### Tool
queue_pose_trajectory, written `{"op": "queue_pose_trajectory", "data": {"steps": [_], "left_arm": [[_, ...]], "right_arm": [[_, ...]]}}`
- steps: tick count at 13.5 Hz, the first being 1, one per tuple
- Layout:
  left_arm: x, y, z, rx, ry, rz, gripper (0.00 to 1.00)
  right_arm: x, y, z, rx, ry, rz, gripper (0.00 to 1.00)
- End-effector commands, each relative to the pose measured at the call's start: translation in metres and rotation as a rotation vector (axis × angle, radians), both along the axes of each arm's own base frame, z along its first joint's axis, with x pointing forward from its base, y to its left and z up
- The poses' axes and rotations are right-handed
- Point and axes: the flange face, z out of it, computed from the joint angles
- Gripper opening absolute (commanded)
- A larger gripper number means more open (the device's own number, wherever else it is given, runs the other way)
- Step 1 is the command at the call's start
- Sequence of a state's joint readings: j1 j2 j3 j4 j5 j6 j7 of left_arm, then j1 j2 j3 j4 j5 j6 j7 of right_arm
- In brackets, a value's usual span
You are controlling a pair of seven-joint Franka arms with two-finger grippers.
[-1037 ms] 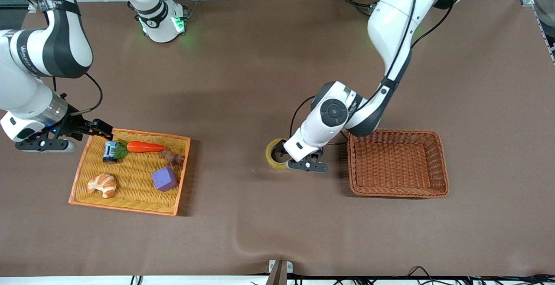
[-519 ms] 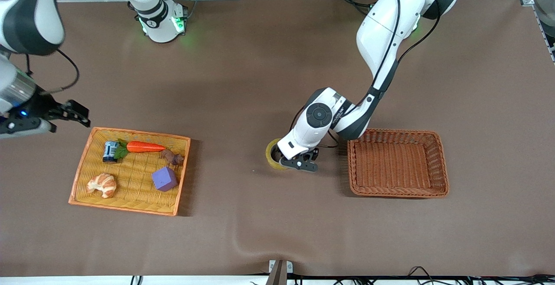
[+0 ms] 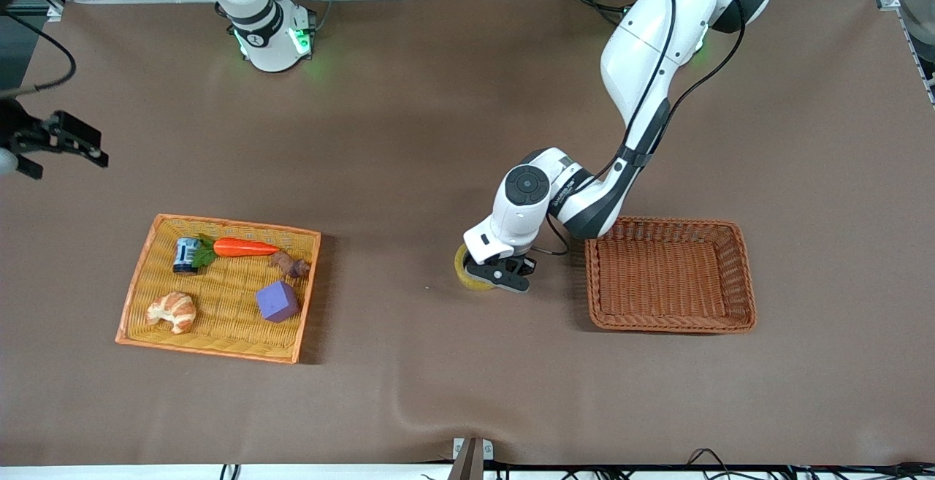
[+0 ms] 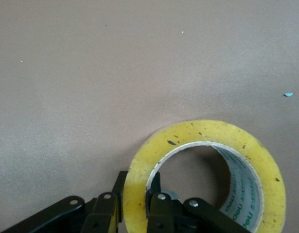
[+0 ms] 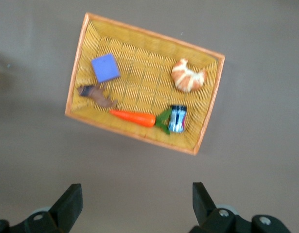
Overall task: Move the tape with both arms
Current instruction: 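Close the left gripper on the tape roll's rim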
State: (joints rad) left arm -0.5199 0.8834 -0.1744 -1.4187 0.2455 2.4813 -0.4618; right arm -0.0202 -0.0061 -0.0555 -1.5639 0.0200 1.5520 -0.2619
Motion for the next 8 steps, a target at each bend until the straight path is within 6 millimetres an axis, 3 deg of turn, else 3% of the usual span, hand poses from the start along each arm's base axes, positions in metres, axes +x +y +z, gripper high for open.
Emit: {"op": "queue_pose_trajectory", "data": {"steps": [1, 2, 4, 5, 8], "left_arm": [[0.002, -0.001, 0.013, 0.01, -0.019, -0.014, 0.0], [0.003, 0.003, 0.022, 0.025, 0.002, -0.001, 0.0], [0.012, 0.027, 0.079, 0.093, 0.052, 0.034, 0.0], [0.019, 0.045, 0.121, 0.077, 0.076, 0.084, 0.0], [0.035, 0.117, 0.213, 0.028, 0.16, 0.23, 0.0]], "right_arm": [[-0.013, 0.002, 0.028, 0.01, 0.036, 0.01, 1.0], [-0.016, 0.0, 0.026, 0.015, 0.06, 0.007, 1.0], [-0.016, 0.001, 0.026, 0.025, 0.066, -0.038, 1.0], [-0.017, 0.001, 0.027, 0.024, 0.065, -0.064, 1.0], [-0.02, 0.013, 0.028, 0.018, 0.08, -0.214, 1.0]]}}
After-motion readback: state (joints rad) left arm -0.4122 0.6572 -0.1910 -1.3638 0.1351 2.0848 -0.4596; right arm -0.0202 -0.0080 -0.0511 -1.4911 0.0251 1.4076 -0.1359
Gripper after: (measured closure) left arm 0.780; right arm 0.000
